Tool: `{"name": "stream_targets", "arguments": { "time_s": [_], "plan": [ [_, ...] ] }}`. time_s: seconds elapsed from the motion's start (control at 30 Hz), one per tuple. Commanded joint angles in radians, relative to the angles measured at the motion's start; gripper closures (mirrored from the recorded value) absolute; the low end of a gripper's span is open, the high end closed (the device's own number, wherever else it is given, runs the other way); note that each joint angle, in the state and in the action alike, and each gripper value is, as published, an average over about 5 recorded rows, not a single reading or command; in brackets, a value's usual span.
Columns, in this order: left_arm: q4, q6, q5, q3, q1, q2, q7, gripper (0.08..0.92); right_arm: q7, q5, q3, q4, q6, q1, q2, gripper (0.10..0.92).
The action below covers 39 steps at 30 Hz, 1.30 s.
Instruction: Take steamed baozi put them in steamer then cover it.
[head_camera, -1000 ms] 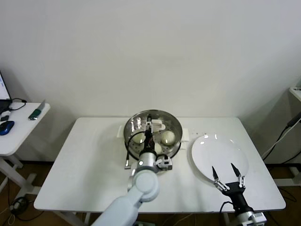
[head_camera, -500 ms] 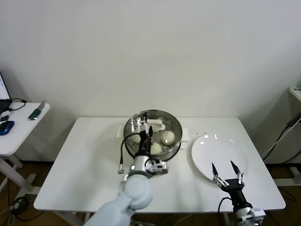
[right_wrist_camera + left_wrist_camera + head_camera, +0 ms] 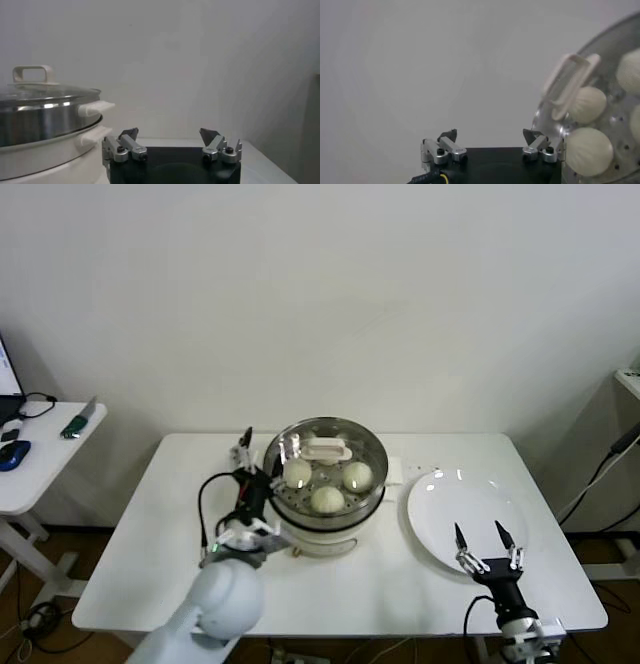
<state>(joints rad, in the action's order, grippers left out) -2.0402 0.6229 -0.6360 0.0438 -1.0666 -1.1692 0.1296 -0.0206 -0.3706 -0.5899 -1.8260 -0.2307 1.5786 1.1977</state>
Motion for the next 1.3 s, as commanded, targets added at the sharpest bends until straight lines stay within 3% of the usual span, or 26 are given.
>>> {"name": "stream_targets", "arguments": {
  "time_s": [0.03, 0.23, 0.5, 0.8, 1.3],
  "plan": [
    [-0.076, -0.370, 0.639, 0.447, -0.219, 0.018, 0.078, 0.177, 0.020, -0.007, 0.006, -0.001, -0.003, -0.008, -0.005, 0.203],
    [0.037, -0.549, 0.883, 0.595, -0.365, -0.005, 0.000, 0.177, 0.020, 0.005, 0.004, 0.029, -0.019, -0.012, -0.011, 0.203],
    [0.107, -0.702, 0.975, 0.612, -0.509, -0.052, -0.049, 0.177, 0.017, 0.002, 0.005, 0.068, -0.042, -0.022, -0.019, 0.203],
    [0.118, -0.772, 0.948, 0.571, -0.564, -0.114, -0.048, 0.177, 0.010, 0.004, 0.010, 0.090, -0.044, -0.015, -0.026, 0.203],
    [0.100, -0.786, 0.919, 0.521, -0.589, -0.131, -0.059, 0.177, 0.009, 0.002, 0.006, 0.095, -0.063, -0.003, -0.018, 0.203]
  ]
}}
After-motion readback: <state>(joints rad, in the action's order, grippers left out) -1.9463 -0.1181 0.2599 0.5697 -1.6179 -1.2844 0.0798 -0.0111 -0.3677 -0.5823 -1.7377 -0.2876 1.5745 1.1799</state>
